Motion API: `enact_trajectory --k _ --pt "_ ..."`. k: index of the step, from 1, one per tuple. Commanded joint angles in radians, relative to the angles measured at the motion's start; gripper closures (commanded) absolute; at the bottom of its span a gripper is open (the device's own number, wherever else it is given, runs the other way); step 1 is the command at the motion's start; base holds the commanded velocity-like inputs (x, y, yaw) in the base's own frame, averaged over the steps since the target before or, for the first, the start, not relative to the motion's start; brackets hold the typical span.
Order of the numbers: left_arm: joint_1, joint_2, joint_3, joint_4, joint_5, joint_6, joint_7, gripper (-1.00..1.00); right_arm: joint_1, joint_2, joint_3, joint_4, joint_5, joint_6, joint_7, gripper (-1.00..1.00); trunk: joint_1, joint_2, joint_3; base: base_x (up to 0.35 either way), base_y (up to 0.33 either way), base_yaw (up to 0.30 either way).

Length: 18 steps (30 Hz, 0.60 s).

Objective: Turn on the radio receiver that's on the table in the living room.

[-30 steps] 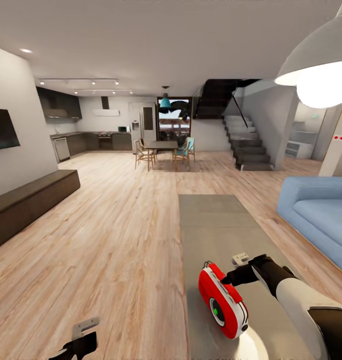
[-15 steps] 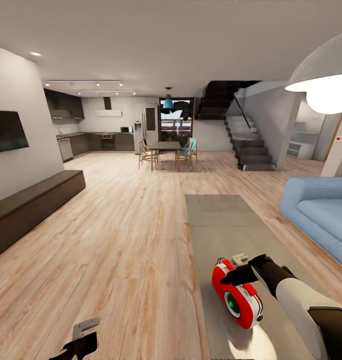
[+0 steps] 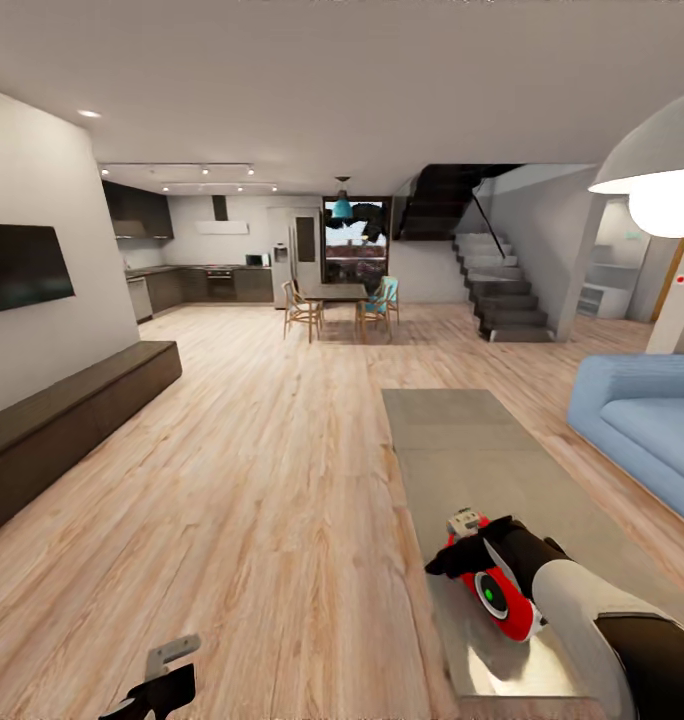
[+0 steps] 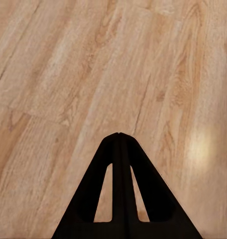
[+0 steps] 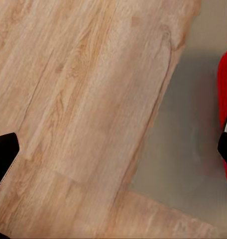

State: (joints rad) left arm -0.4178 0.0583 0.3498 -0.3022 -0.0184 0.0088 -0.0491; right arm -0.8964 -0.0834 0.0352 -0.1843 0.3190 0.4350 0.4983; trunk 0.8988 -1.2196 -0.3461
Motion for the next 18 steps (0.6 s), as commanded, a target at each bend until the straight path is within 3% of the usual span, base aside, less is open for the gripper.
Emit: enact_trajectory --k 1,6,14,18 --pt "0.000 0.000 0.000 0.000 0.000 0.000 0.000 1.00 0.000 0.014 0.000 0.013 0.001 -0.008 -0.017 -1.00 -0.004 0.007 0.003 -0.129 0.262 0.000" --pt "0.000 -0.001 0.000 0.001 0.000 -0.001 0.000 1.00 0.001 0.064 0.001 0.093 0.002 -0.099 -0.112 -1.00 -0.023 0.042 0.019 -0.129 0.261 0.000" --pt "0.001 -0.001 0.000 0.002 0.000 -0.001 0.000 1.00 0.008 0.118 0.002 0.185 0.011 -0.136 -0.186 -1.00 -0.054 0.098 0.044 -0.129 0.261 0.000" --pt "0.000 0.003 0.000 0.002 -0.001 -0.001 0.002 1.00 0.035 0.130 0.001 0.250 0.037 -0.263 -0.254 -1.00 -0.069 0.126 0.057 -0.130 0.261 0.000"
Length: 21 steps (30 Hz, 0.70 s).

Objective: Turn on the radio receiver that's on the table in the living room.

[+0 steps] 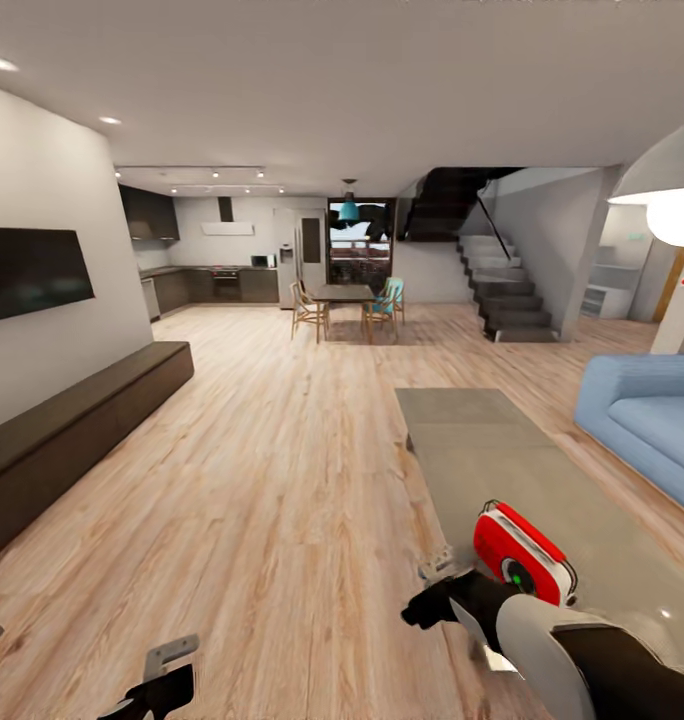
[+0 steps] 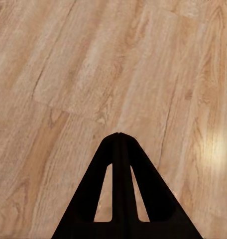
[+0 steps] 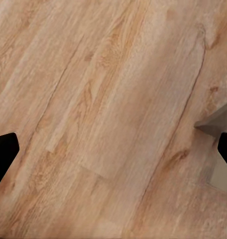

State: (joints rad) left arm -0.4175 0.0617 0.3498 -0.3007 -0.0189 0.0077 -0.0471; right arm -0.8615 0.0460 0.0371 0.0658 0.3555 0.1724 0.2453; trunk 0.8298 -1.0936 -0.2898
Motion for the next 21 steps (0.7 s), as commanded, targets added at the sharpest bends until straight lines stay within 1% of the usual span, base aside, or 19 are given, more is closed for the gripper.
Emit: enact_trajectory --k 1,5,6,8,11,13,16,18,21 --pt "0.000 0.001 0.000 0.000 0.000 -0.001 0.001 1.00 0.012 0.000 -0.001 0.003 0.002 -0.011 -0.011 -1.00 -0.004 0.007 0.003 -0.130 0.261 0.000" --pt "0.000 0.002 0.000 0.001 -0.001 -0.003 0.004 1.00 0.077 0.001 -0.001 0.009 0.009 -0.035 -0.054 -1.00 -0.019 0.035 0.016 -0.130 0.261 0.000" --pt "0.000 0.003 0.000 0.001 -0.001 -0.003 0.005 1.00 0.102 0.001 0.000 0.009 0.010 -0.051 -0.064 -1.00 -0.023 0.042 0.019 -0.132 0.261 0.000" --pt "0.000 0.002 0.000 0.002 -0.001 -0.003 0.005 1.00 0.131 0.001 -0.001 0.009 0.008 -0.075 -0.087 -1.00 -0.031 0.056 0.025 -0.140 0.261 0.000" --pt "0.000 0.003 0.000 0.002 -0.001 -0.003 0.006 1.00 0.150 -0.006 -0.002 0.010 0.005 -0.088 -0.127 -1.00 -0.042 0.077 0.035 -0.161 0.250 0.000" --pt "0.000 0.006 0.000 0.002 -0.001 -0.003 0.006 1.00 0.177 -0.009 -0.002 0.010 0.004 -0.093 -0.148 -1.00 -0.050 0.091 0.041 -0.222 0.202 0.000" --pt "0.000 0.008 0.000 0.007 -0.001 -0.003 0.006 1.00 0.206 -0.011 -0.002 0.011 0.004 -0.099 -0.157 -1.00 -0.061 0.112 0.050 -0.257 0.159 0.000" --pt "0.000 0.011 -0.002 0.036 -0.006 -0.003 0.006 1.00 0.231 -0.012 -0.002 0.011 0.003 -0.098 -0.159 -1.00 -0.069 0.126 0.057 -0.271 0.140 0.000" --pt "0.000 0.020 -0.003 0.082 -0.032 -0.011 0.006 1.00 0.257 -0.010 -0.002 0.011 0.003 -0.098 -0.158 -1.00 -0.081 0.147 0.066 -0.277 0.132 0.000"
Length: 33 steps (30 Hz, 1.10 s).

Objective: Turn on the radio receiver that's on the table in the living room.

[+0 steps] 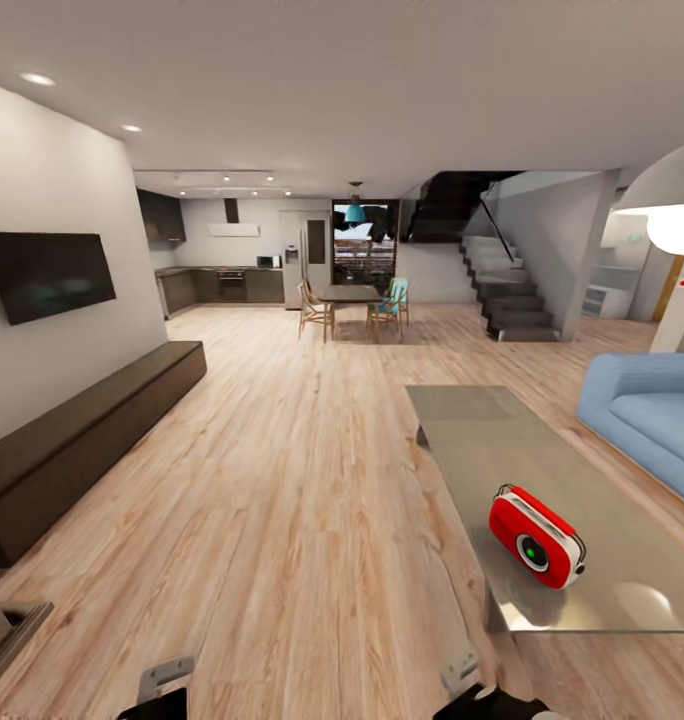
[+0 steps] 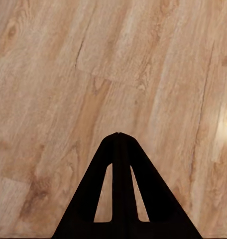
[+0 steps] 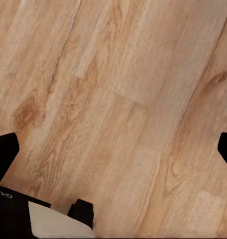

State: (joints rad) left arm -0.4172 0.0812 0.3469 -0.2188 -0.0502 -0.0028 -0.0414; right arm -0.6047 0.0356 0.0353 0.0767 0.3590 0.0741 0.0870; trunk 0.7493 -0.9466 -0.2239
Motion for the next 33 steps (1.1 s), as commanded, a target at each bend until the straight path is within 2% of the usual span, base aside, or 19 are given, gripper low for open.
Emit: enact_trajectory --k 1,4,12,14,18,23,33 --pt "0.000 0.002 0.000 0.013 -0.010 -0.006 0.000 1.00 0.003 0.002 0.000 0.000 0.000 0.000 0.000 -1.00 -0.004 0.007 0.003 -0.256 0.113 0.000" --pt "0.000 0.003 0.001 0.038 -0.037 -0.020 0.000 1.00 0.007 0.004 0.000 0.000 -0.001 0.000 0.001 -1.00 -0.008 0.014 0.006 -0.112 0.049 0.000" --pt "0.000 -0.006 0.003 0.075 -0.041 -0.024 0.000 1.00 0.008 0.003 0.000 0.000 -0.001 0.000 0.000 -1.00 -0.008 0.014 0.006 -0.010 0.004 0.000" --pt "0.000 -0.019 0.004 0.144 -0.035 -0.042 -0.001 1.00 0.008 0.003 0.000 0.000 -0.002 0.000 0.000 -1.00 -0.008 0.014 0.006 0.000 0.000 0.000" --pt "0.001 -0.071 0.005 0.244 -0.034 -0.071 -0.001 1.00 0.008 0.003 0.000 0.000 -0.002 0.000 0.000 -1.00 -0.008 0.014 0.006 0.000 0.000 0.000" --pt "0.008 -0.110 0.005 0.295 -0.036 -0.075 -0.001 1.00 0.008 0.003 0.000 0.000 -0.002 0.000 0.000 -1.00 -0.008 0.014 0.006 0.000 0.000 0.000" --pt "0.016 -0.114 0.006 0.299 -0.036 -0.075 -0.002 1.00 0.008 0.003 0.000 0.000 -0.002 0.000 0.000 -1.00 -0.008 0.014 0.006 0.000 0.000 0.000"
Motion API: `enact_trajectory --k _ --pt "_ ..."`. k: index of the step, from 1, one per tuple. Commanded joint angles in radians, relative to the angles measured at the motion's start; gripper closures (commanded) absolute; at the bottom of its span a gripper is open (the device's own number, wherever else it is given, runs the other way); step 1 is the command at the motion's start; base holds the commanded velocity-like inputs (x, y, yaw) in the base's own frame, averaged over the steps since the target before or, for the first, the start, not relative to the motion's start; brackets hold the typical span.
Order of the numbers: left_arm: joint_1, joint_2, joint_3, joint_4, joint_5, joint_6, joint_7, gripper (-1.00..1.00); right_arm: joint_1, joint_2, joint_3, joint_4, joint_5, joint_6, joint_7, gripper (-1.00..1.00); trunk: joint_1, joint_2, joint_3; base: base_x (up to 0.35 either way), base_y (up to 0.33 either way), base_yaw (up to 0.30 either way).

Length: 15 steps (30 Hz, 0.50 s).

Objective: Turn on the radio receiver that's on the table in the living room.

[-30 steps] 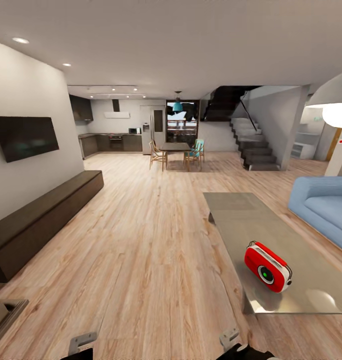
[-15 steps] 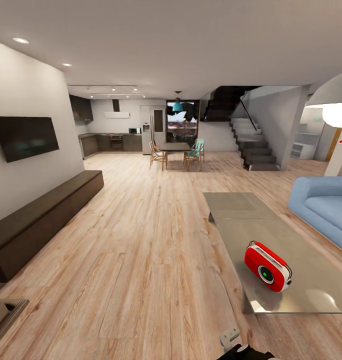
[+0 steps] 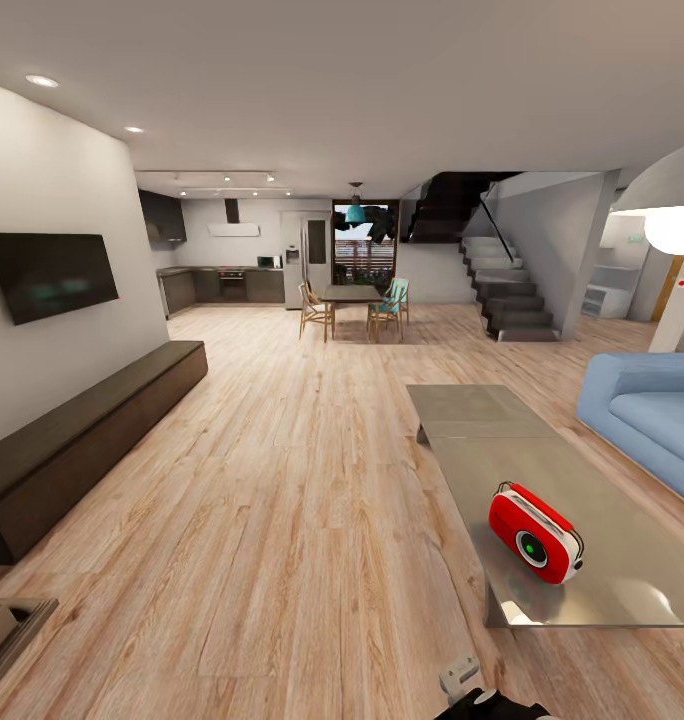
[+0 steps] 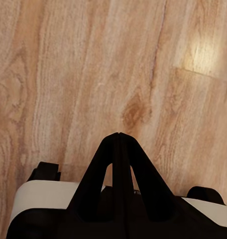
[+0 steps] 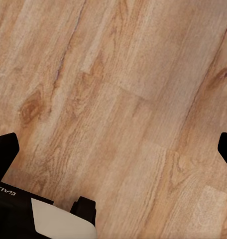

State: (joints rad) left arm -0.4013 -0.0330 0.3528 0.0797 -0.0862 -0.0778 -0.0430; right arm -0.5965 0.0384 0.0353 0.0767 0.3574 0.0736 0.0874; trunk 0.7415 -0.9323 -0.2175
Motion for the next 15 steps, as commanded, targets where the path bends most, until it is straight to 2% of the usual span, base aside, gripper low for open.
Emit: enact_trajectory --k 1,15 --pt "0.000 0.000 0.000 0.000 0.000 0.000 0.000 1.00 0.000 0.000 0.000 0.000 0.000 0.000 0.000 -1.00 0.000 0.000 0.000 0.000 0.000 0.000" --pt "0.005 0.000 0.000 0.000 0.000 0.000 0.000 1.00 0.000 0.000 0.000 0.000 0.000 0.000 0.000 -1.00 0.000 0.000 0.000 0.000 0.000 0.000"
